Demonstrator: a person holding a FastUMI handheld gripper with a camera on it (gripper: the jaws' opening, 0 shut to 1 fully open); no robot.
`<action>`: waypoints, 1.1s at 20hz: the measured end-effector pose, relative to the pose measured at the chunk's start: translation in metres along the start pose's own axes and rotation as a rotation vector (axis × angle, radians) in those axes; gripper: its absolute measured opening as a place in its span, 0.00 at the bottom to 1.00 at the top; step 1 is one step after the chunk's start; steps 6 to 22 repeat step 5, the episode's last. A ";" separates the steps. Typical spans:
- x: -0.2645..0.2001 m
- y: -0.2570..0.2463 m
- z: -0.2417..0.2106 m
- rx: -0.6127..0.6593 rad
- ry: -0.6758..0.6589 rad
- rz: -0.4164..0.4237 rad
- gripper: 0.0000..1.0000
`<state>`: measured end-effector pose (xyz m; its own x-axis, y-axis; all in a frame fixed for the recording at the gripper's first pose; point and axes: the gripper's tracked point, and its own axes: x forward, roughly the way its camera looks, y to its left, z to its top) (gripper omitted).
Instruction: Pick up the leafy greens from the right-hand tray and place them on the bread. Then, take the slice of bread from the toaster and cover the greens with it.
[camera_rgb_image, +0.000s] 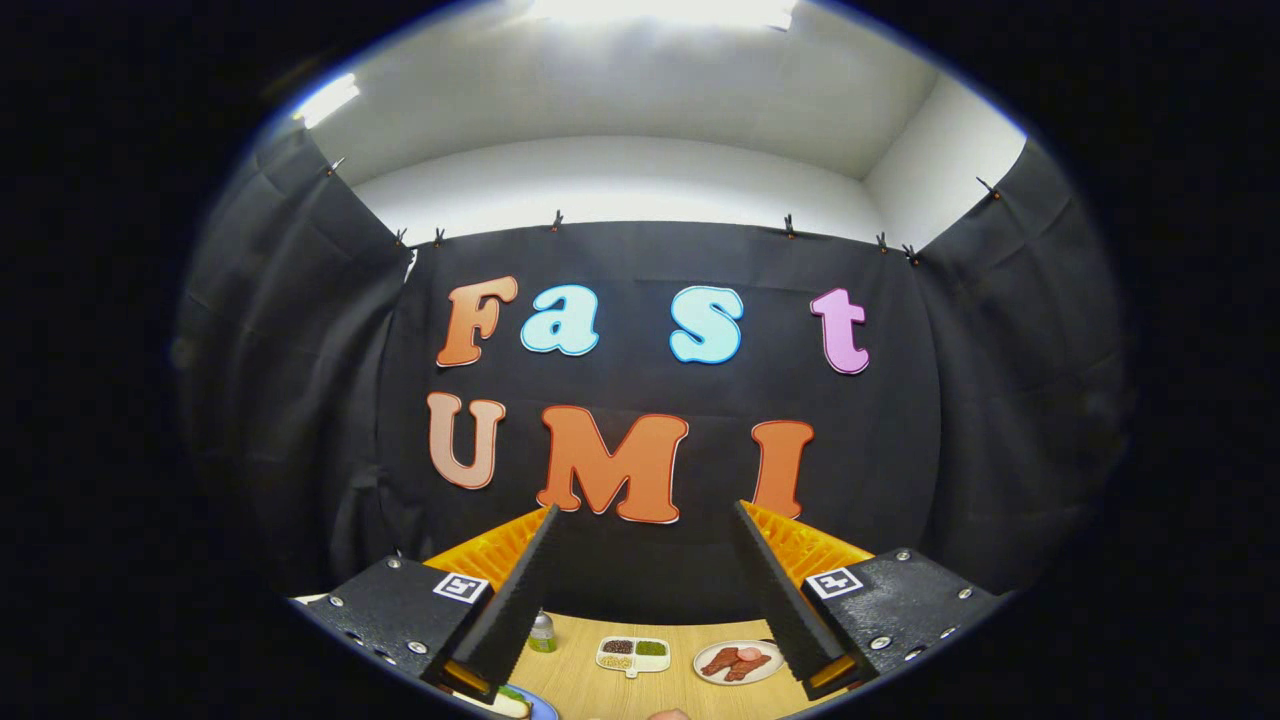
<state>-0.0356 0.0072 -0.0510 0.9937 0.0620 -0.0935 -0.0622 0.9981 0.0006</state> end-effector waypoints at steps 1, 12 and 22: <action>0.000 0.000 -0.001 0.002 0.003 -0.001 0.99; 0.002 0.002 0.001 -0.001 0.003 0.005 1.00; 0.002 0.002 0.001 -0.001 0.003 0.005 1.00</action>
